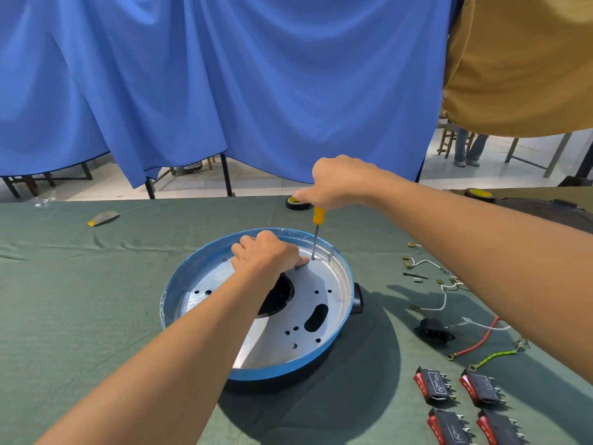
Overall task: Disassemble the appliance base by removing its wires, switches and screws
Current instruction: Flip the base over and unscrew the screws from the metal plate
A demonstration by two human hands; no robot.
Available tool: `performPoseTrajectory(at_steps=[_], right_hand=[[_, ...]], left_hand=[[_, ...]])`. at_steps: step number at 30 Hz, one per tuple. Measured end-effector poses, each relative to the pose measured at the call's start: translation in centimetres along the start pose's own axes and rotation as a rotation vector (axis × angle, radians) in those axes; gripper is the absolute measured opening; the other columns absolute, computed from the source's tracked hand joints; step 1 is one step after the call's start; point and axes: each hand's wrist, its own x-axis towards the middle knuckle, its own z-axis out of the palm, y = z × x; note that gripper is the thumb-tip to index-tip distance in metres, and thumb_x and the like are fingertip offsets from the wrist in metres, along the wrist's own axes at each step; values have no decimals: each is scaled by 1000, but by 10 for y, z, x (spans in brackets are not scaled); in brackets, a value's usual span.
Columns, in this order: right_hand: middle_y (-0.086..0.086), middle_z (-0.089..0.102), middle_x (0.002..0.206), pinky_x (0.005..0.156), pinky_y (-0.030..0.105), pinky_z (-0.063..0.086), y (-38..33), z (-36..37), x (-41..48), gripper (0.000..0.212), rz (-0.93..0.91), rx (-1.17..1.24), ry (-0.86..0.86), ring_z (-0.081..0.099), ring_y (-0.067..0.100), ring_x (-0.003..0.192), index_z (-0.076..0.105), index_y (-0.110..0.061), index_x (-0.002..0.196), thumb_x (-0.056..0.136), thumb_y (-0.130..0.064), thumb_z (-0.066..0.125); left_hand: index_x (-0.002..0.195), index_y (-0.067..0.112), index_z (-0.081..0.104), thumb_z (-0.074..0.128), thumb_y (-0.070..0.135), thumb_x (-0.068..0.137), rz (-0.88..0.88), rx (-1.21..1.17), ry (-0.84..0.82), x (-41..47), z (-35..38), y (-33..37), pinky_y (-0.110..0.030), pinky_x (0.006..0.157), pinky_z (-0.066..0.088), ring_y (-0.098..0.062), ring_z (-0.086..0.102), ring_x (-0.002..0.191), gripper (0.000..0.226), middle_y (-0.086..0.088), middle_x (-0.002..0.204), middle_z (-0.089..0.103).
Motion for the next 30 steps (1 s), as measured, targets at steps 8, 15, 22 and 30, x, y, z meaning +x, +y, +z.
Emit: performPoseTrajectory(at_steps=[8,15,22,30], right_hand=[[3,47,70,53,27,30,-2,1,1,28,-54,2,-34,40,20,61,48,-14,70,88,-33,55],[5,51,73,55,28,33,-1,0,-1,14,-98,-3,-62,44,25,71,62,-10,84,84,-22,55],[10,47,69,55,29,31,0,4,-1,22,-40,-1,-8,41,25,66,48,-9,70,88,-21,52],[3,48,68,53,29,30,2,4,1,46,-24,21,6,46,22,63,44,-15,66,93,-51,52]], left_hand=[[94,17,36,76,53,72,4,10,-3,1,1,-1,-41,98,32,-30,34,121,58,-8,114,40],[94,16,35,77,53,71,5,15,5,3,2,-1,-41,98,31,-30,34,122,60,-9,124,43],[94,15,36,76,53,71,4,16,5,2,2,-1,-41,98,32,-30,34,122,60,-10,125,43],[93,15,37,76,53,72,1,13,5,1,1,0,-40,98,31,-30,34,122,58,-10,125,43]])
